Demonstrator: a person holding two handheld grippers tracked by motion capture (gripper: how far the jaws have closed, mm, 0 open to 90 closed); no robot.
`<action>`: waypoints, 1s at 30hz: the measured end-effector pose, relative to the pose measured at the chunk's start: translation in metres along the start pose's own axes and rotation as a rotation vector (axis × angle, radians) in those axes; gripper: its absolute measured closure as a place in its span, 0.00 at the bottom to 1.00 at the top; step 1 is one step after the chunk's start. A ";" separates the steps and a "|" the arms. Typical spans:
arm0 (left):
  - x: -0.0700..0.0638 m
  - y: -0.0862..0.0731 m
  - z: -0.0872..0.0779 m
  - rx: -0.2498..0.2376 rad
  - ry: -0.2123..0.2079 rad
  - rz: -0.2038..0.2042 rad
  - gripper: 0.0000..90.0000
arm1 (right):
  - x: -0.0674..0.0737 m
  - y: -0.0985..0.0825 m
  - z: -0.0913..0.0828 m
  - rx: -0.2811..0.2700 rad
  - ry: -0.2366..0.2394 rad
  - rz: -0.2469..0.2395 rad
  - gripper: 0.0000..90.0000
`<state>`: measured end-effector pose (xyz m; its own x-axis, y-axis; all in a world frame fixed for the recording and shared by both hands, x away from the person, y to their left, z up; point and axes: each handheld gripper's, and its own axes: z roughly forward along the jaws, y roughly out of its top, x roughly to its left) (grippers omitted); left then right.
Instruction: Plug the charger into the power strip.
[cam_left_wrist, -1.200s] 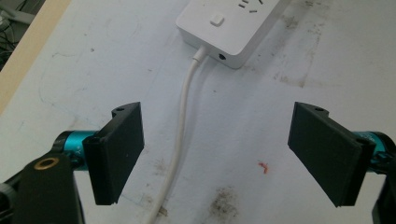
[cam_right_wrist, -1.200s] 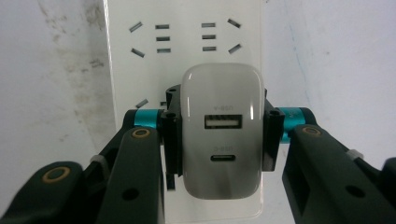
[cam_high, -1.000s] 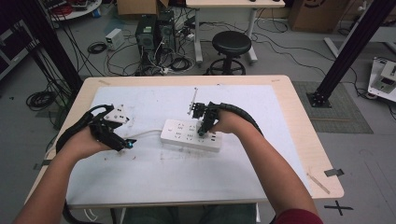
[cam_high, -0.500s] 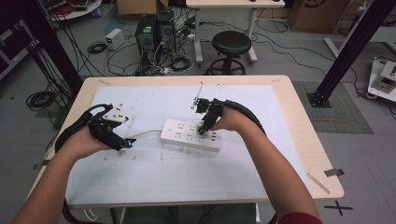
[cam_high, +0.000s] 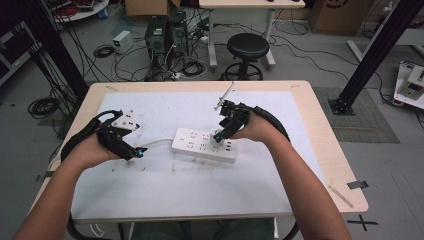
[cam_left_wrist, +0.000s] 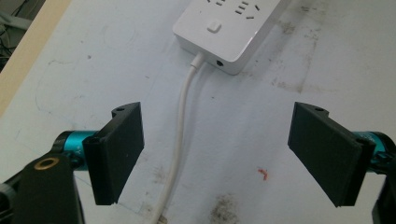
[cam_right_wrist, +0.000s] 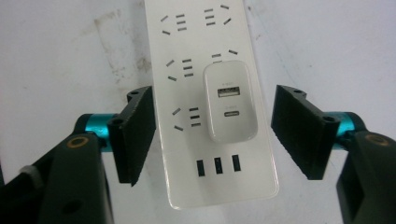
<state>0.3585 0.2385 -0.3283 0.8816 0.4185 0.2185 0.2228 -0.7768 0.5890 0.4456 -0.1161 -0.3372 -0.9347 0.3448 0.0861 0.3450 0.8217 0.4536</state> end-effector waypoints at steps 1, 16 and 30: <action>0.000 0.002 0.000 -0.007 -0.003 0.007 0.21 | 0.005 -0.010 -0.013 -0.080 -0.010 0.020 0.31; -0.001 0.007 -0.004 -0.118 -0.019 0.038 0.20 | 0.027 -0.059 -0.052 -0.343 -0.024 0.090 0.23; 0.003 -0.003 -0.009 -0.198 -0.016 0.007 0.20 | 0.039 -0.107 -0.067 -0.468 -0.059 0.132 0.23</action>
<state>0.3568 0.2467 -0.3228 0.8895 0.4051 0.2115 0.1322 -0.6712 0.7294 0.3664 -0.2213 -0.3228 -0.8745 0.4685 0.1259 0.3722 0.4814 0.7936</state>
